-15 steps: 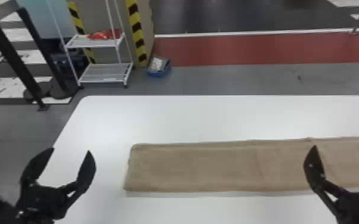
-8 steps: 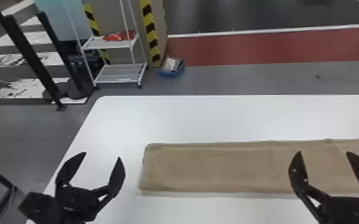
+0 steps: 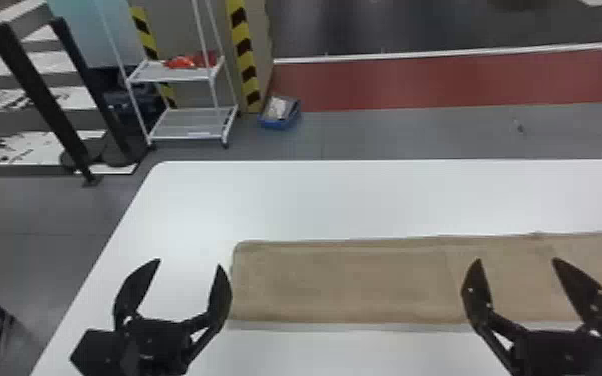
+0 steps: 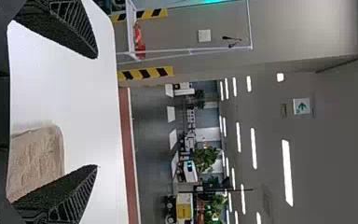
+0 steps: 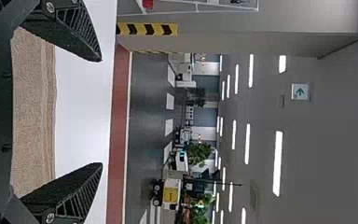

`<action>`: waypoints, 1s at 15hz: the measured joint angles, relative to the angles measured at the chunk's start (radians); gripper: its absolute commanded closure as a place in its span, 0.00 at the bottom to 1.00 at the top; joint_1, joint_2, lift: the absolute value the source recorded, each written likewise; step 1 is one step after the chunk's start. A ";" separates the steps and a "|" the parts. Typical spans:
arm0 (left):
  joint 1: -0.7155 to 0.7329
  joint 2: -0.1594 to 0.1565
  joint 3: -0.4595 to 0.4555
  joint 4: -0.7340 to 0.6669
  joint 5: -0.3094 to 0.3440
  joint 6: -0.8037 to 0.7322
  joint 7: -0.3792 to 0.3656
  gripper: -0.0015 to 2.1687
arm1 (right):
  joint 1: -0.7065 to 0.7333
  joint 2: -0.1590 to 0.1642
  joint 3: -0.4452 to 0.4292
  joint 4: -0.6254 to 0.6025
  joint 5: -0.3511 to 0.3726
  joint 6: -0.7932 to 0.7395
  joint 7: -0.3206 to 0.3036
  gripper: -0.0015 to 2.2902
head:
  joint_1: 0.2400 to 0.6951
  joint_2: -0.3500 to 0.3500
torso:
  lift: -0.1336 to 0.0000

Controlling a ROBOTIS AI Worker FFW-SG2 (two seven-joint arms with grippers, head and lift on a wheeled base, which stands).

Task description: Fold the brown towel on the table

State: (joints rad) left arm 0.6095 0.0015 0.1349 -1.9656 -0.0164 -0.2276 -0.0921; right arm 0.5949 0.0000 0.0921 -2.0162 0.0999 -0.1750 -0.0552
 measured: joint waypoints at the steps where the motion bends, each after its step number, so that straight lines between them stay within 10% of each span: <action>1: 0.001 0.000 0.000 -0.001 0.000 0.000 0.000 0.02 | 0.000 0.000 0.000 -0.001 0.000 0.002 0.000 0.04 | 1.00 0.69 | 0.16; 15: -0.022 0.000 0.000 0.035 0.001 0.000 0.024 0.02 | -0.014 0.000 0.015 0.009 0.001 0.021 0.002 0.04 | 1.00 0.71 | 0.16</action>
State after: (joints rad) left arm 0.5876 0.0015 0.1352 -1.9304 -0.0153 -0.2277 -0.0681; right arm 0.5813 0.0000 0.1071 -2.0075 0.1012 -0.1541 -0.0536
